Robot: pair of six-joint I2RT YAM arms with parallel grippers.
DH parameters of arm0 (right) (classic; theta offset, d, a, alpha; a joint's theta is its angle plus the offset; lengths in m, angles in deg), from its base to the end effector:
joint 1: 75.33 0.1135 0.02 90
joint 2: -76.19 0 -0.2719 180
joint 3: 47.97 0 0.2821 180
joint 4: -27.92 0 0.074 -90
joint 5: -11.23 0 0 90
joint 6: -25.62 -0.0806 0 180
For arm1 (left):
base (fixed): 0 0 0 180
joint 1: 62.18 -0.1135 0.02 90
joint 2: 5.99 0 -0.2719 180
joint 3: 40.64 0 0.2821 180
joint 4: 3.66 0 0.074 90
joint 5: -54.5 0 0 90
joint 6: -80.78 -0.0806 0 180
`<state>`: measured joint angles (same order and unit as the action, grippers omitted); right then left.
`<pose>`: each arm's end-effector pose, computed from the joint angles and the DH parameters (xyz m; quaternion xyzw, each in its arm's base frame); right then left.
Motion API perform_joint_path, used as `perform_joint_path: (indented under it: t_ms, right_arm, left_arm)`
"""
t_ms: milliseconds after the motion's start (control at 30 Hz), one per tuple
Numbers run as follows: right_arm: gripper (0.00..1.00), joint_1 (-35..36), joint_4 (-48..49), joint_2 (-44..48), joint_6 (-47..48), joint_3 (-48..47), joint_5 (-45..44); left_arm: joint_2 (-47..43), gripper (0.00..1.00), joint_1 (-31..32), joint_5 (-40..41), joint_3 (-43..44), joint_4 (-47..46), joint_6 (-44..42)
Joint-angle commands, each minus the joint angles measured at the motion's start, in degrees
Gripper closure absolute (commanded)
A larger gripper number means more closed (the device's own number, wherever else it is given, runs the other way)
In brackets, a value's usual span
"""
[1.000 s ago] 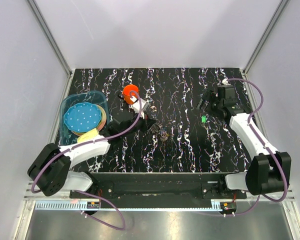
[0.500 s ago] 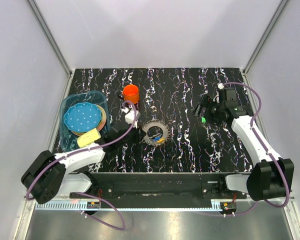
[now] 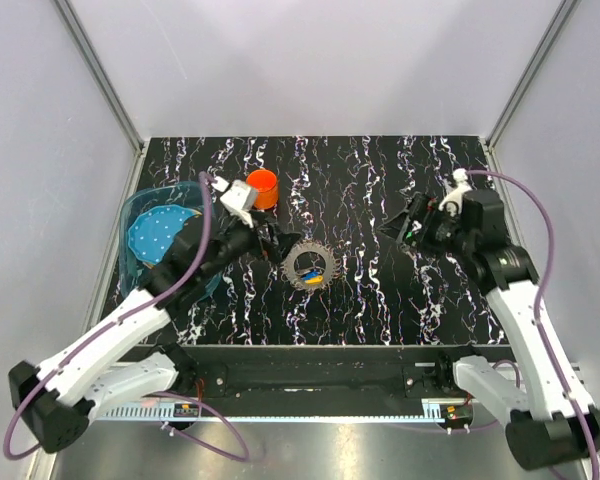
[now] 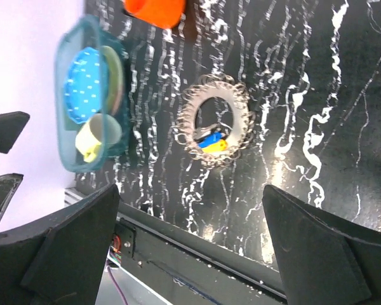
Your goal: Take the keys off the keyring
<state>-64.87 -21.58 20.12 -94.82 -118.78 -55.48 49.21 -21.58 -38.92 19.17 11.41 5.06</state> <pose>0.2525 0.0790 0.3265 0.0584 0.8709 0.3262 0.3630 0.2231 -0.1975 0.3314 0.1935 0.7438 -0.3150 0.5569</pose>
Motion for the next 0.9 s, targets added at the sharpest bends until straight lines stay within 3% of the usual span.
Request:
perform_joint_path:
  t_ms: [0, 167, 367, 867]
  right_arm:
    - [0.0, 0.18, 0.74, 10.69, -4.62, 2.0, 0.27]
    - [0.0, 0.18, 2.58, 19.24, -10.16, 7.71, 1.49]
    - [0.0, 0.26, 0.74, 22.59, -8.07, 8.07, 1.94]
    - [0.0, 0.26, 1.0, 24.87, -6.39, 7.19, 0.7]
  left_arm:
    - [-8.34, 0.01, -0.17, -4.14, -0.15, 2.67, 5.66]
    - [-17.48, 0.01, -0.17, 0.16, -5.25, 1.61, 11.19]
    - [-23.64, 0.01, -0.17, 2.72, -6.74, 2.49, 10.51]
    - [-25.49, 0.01, -0.17, 4.56, -7.01, 5.74, 10.24]
